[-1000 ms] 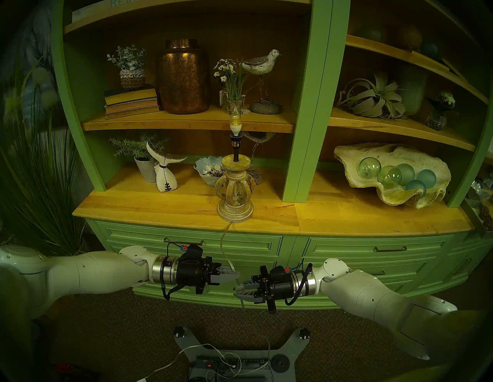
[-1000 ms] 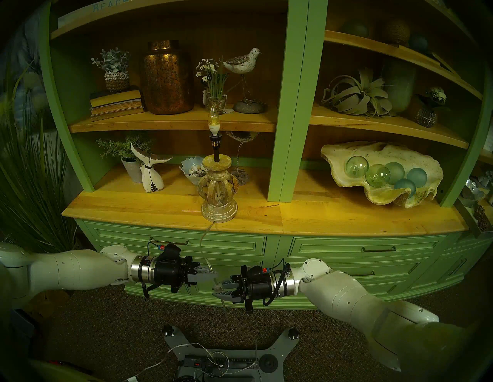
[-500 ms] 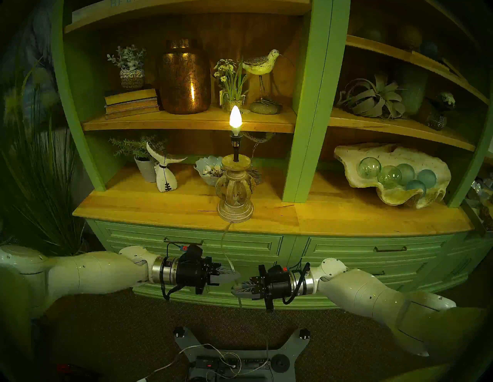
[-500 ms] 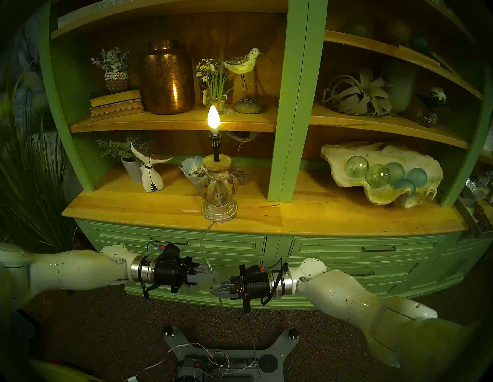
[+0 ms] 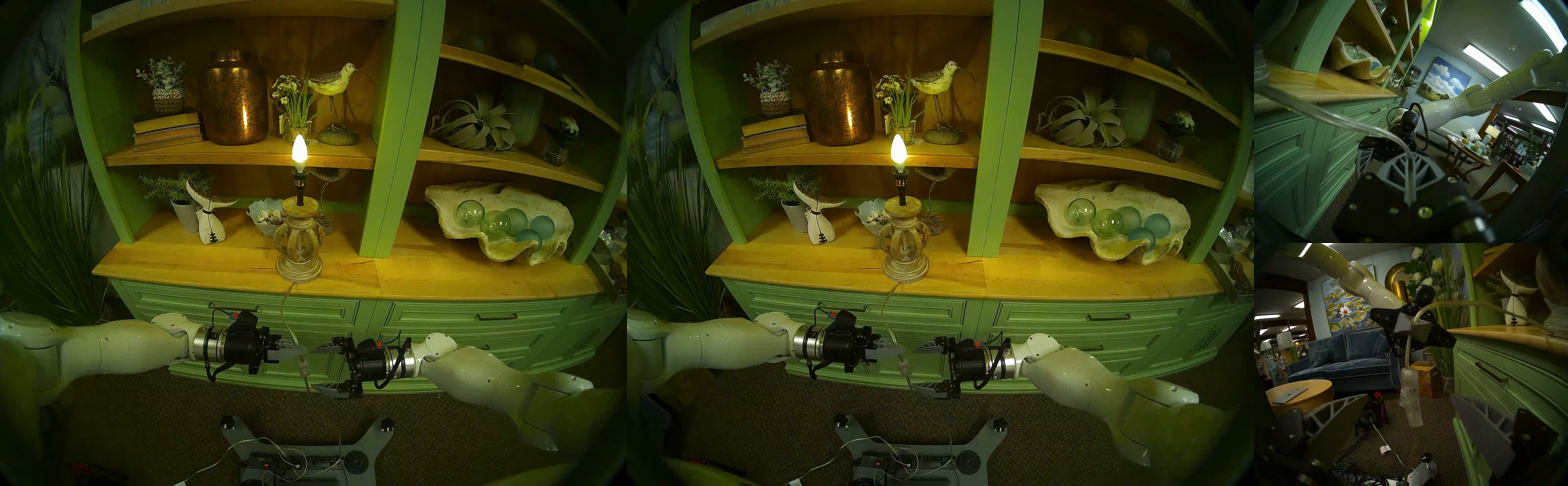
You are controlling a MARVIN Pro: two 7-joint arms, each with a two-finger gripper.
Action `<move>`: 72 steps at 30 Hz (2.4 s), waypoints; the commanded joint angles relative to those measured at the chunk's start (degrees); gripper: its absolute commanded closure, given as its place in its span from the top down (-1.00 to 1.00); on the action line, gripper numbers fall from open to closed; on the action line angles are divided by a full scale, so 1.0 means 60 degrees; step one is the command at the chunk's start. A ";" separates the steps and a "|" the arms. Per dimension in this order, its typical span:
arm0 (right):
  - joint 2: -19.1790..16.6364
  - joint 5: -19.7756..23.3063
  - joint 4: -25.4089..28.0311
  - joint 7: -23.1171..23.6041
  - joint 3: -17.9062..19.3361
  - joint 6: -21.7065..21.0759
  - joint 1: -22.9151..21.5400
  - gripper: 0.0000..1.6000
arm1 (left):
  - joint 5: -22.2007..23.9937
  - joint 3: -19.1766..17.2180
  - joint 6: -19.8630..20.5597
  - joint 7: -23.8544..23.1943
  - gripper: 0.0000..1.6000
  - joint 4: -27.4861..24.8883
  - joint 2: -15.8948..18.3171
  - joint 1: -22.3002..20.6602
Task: Grab cable and switch light on
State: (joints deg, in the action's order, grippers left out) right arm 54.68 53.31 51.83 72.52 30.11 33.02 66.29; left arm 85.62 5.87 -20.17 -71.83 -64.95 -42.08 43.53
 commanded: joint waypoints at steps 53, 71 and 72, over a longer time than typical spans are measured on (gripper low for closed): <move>-0.5963 0.1893 0.4153 -0.3900 0.1068 0.3664 0.6206 1.00 | 0.0015 -0.0132 -0.0030 0.0071 -1.00 -0.0037 -0.0030 -0.0165; -0.7346 0.2343 0.6273 -0.4822 0.1385 0.3664 0.7420 1.00 | 0.0159 0.0303 0.0288 0.0919 1.00 0.0795 0.0524 0.0631; -0.7427 0.2358 0.6421 -0.4956 0.1430 0.3664 0.7533 1.00 | 0.0175 0.0350 0.0292 0.1170 1.00 0.0977 0.0592 0.0741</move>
State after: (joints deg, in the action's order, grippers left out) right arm 14.29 66.89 86.08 44.82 37.35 54.47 108.59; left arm 85.79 7.64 -18.44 -66.75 -60.63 -40.20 46.51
